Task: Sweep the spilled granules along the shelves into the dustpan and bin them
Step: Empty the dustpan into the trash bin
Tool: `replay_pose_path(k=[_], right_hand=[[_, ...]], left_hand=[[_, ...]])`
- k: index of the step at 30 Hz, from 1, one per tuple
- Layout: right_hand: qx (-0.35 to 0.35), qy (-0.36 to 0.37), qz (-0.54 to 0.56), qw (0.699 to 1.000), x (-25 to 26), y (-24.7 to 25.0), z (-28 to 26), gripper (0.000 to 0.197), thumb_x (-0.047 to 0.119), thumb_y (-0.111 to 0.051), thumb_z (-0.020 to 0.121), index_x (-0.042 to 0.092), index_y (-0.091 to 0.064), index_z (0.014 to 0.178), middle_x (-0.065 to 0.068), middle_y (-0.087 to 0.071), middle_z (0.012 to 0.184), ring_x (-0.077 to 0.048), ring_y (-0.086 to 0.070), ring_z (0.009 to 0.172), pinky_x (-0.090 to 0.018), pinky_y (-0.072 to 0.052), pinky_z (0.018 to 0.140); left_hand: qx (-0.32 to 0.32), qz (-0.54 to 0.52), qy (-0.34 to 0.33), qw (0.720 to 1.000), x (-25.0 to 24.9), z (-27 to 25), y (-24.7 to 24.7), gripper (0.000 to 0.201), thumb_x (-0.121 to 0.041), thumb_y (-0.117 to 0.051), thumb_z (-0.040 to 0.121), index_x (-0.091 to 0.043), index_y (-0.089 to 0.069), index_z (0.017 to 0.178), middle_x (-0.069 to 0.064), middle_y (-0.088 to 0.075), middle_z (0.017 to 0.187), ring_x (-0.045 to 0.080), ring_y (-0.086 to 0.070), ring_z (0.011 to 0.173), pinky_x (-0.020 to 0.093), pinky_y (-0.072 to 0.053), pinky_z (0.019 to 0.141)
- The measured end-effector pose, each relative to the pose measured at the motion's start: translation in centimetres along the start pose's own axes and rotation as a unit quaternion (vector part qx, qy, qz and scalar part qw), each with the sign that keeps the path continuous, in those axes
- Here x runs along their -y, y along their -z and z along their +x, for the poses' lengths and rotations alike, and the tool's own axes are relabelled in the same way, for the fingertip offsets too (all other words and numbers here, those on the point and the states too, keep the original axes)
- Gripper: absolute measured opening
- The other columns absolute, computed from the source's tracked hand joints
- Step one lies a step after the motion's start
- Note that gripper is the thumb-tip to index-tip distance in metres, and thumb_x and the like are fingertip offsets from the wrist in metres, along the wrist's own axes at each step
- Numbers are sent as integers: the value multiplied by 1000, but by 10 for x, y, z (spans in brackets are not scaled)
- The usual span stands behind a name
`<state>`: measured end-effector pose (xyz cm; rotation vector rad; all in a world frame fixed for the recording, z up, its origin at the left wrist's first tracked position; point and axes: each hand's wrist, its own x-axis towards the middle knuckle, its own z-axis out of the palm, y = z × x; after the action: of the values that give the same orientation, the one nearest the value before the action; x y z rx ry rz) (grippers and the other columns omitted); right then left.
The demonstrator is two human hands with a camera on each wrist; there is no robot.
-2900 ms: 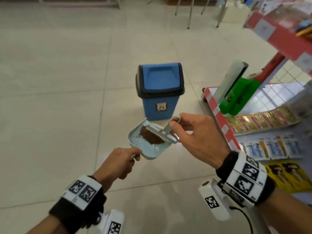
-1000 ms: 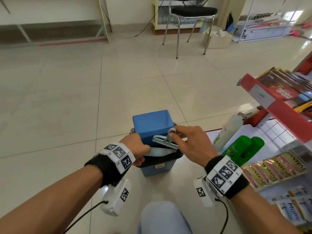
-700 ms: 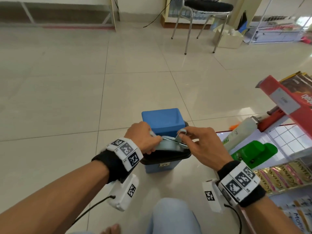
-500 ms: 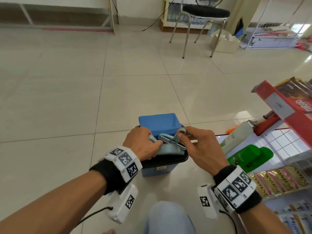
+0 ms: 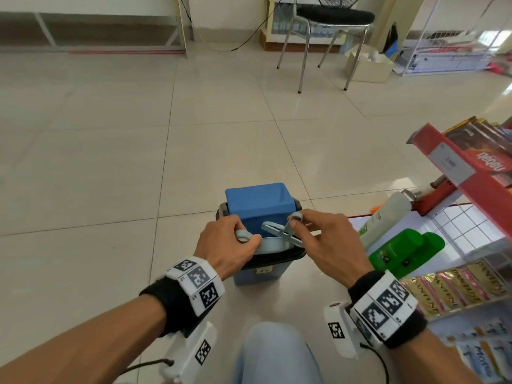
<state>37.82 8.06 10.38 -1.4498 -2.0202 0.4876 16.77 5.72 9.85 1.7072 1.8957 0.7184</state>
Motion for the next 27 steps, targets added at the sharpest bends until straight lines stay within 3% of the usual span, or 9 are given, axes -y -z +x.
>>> replay_pose_path(k=[4, 7, 11, 14, 16, 18, 21, 23, 27], right_hand=[[-4, -18, -8, 1000, 0, 1, 3, 21, 43, -54, 97, 30, -68, 91, 20, -70, 80, 5, -67, 78, -20, -53, 62], [-34, -39, 26, 998, 1, 4, 5, 18, 42, -54, 97, 32, -68, 91, 20, -71, 81, 8, -67, 76, -19, -52, 63], [-104, -82, 150, 980, 4, 10, 14, 15, 38, -50, 100, 33, -61, 91, 9, -73, 87, -3, -73, 71, -21, -54, 59], [-138, -179, 311, 923, 7, 11, 20, 20, 36, -44, 103, 20, -55, 99, -5, -72, 94, -21, -76, 67, -34, -60, 54], [-140, -243, 407, 869, 10, 10, 23, 27, 35, -41, 105, 11, -51, 107, -12, -72, 96, -30, -76, 70, -37, -61, 54], [-126, -275, 476, 826, 13, 8, 26, 28, 35, -41, 106, 9, -51, 109, -14, -72, 97, -31, -75, 75, -37, -61, 59], [-92, -276, 562, 774, 20, 2, 28, 18, 27, -51, 103, 10, -52, 109, -18, -71, 99, -28, -73, 80, -36, -62, 68], [-62, -257, 569, 779, 27, -4, 28, 17, 19, -60, 98, 8, -54, 111, -22, -71, 103, -26, -72, 80, -35, -61, 71], [25, -182, 542, 820, 53, -19, 29, 27, 15, -67, 92, 7, -58, 116, -20, -73, 106, -31, -72, 90, -35, -61, 77]], left_hand=[[-21, -2, 5, 1000, -4, 5, 1, 33, -43, -69, 79, -11, -61, 76, 2, -65, 71, 20, -62, 69, 31, -49, 61], [-17, -18, 16, 1000, -3, 5, 4, 31, -42, -70, 80, -11, -62, 79, 3, -66, 75, 22, -62, 72, 34, -50, 64], [-66, -91, 37, 993, 3, 7, 15, 25, -40, -72, 77, -16, -64, 76, -2, -67, 73, 17, -62, 70, 29, -47, 60], [-89, -139, 64, 984, 6, 5, 21, 20, -39, -74, 77, -20, -66, 77, -7, -68, 73, 13, -63, 70, 23, -44, 59], [-83, -193, 83, 974, 9, 3, 24, 15, -33, -75, 78, -20, -68, 77, -4, -71, 76, 18, -68, 76, 29, -53, 64], [-62, -262, 111, 957, 12, 1, 29, 10, -27, -75, 81, -19, -70, 81, 3, -74, 83, 24, -72, 86, 37, -59, 74], [-31, -346, 153, 925, 22, -1, 36, 17, -29, -73, 87, -16, -72, 98, 6, -76, 96, 22, -73, 97, 32, -58, 77], [-33, -396, 175, 901, 28, -3, 42, 25, -30, -71, 90, -11, -72, 106, 5, -75, 101, 21, -72, 100, 34, -58, 83], [-46, -491, 208, 845, 45, -8, 57, 28, -27, -66, 94, -7, -71, 112, 1, -69, 98, 19, -67, 100, 35, -58, 90]])
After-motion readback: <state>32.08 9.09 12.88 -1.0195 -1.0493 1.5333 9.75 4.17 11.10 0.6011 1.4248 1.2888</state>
